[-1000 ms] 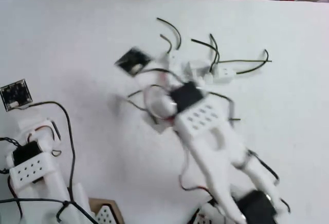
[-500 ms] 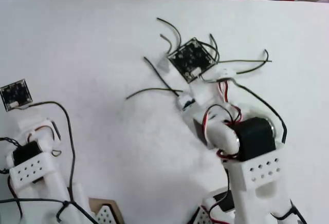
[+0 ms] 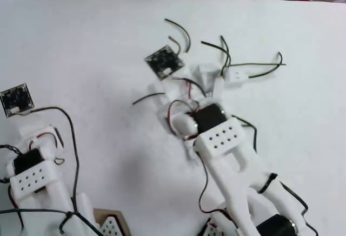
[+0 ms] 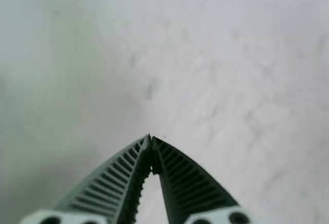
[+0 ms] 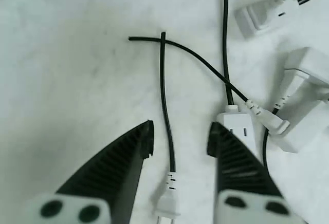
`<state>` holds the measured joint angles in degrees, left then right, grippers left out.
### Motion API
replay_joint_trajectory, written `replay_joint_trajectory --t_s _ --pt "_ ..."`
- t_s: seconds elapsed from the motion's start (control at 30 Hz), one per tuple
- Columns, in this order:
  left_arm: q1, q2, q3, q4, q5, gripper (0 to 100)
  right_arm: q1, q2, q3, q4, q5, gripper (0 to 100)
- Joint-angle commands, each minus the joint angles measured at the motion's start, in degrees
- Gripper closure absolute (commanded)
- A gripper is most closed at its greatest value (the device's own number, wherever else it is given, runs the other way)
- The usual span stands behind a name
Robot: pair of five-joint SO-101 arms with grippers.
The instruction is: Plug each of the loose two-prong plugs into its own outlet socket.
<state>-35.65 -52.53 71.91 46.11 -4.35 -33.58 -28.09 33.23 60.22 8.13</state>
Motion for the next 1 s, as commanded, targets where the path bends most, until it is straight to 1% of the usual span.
replay_joint_trajectory --t_s 0.0,0.2,0.33,0.47,0.63,0.7,0.83,0.9,0.97 --pt "-0.22 -1.36 -2.81 -1.14 0.09 98 0.31 -0.22 -3.52 2.51 -0.88 78.1" --pt "-0.22 -1.36 -2.81 -1.14 0.00 98 6.29 -0.13 -5.36 15.08 -0.88 82.2" --pt "-0.22 -1.36 -2.81 -1.14 0.00 98 7.16 -0.31 0.97 18.86 -0.53 81.9" --pt "-0.22 -1.36 -2.81 -1.14 0.00 98 5.32 -0.22 9.67 15.69 -0.53 81.9" --pt "-0.22 -1.36 -2.73 -1.14 0.00 98 2.95 -0.13 17.32 6.46 -0.88 82.2" --pt "-0.22 -1.27 -2.73 -1.14 0.00 98 3.12 -0.04 18.20 4.70 -0.88 82.2" --pt "-0.22 -1.36 -2.37 -1.14 0.00 98 3.12 2.07 18.81 4.35 -0.97 82.2" --pt "-0.22 -1.36 -2.37 -1.14 0.00 98 4.09 4.35 18.55 4.00 -1.58 82.2" --pt "-0.22 -1.36 -2.37 -1.14 0.00 98 5.14 6.90 18.37 1.54 -2.64 82.2"
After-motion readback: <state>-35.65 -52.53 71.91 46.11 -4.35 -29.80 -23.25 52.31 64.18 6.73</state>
